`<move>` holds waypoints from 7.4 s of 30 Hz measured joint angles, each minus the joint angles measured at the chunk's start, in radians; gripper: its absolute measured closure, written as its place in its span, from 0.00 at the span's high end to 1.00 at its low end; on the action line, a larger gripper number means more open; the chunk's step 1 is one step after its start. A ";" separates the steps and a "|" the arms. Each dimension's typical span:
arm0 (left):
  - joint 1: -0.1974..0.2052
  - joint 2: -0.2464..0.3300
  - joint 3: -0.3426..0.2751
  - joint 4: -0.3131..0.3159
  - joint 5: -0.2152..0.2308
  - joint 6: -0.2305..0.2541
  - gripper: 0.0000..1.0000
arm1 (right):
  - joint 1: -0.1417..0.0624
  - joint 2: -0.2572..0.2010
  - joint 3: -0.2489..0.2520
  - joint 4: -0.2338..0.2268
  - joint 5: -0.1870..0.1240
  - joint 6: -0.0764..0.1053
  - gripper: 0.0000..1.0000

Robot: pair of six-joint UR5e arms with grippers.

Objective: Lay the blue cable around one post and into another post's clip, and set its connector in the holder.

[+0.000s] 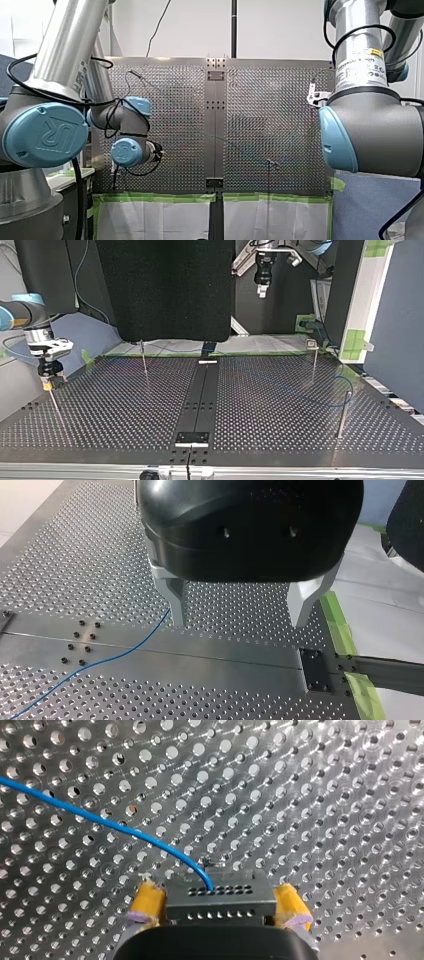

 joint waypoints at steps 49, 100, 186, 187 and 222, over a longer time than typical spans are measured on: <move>0.008 0.000 0.000 -0.008 -0.001 0.012 1.00 | 0.010 0.001 -0.001 -0.010 0.024 -0.006 1.00; 0.014 0.000 0.000 -0.008 0.000 0.015 1.00 | 0.014 -0.007 -0.001 0.004 0.087 -0.022 1.00; 0.017 0.000 0.000 -0.009 0.000 0.015 1.00 | 0.013 -0.009 0.031 0.066 0.380 -0.016 1.00; 0.017 0.000 0.000 -0.009 0.000 0.015 1.00 | 0.013 -0.011 0.036 0.065 0.386 -0.015 1.00; 0.017 0.000 0.000 -0.028 0.002 0.005 1.00 | 0.214 -0.161 0.333 -0.067 0.515 -0.088 1.00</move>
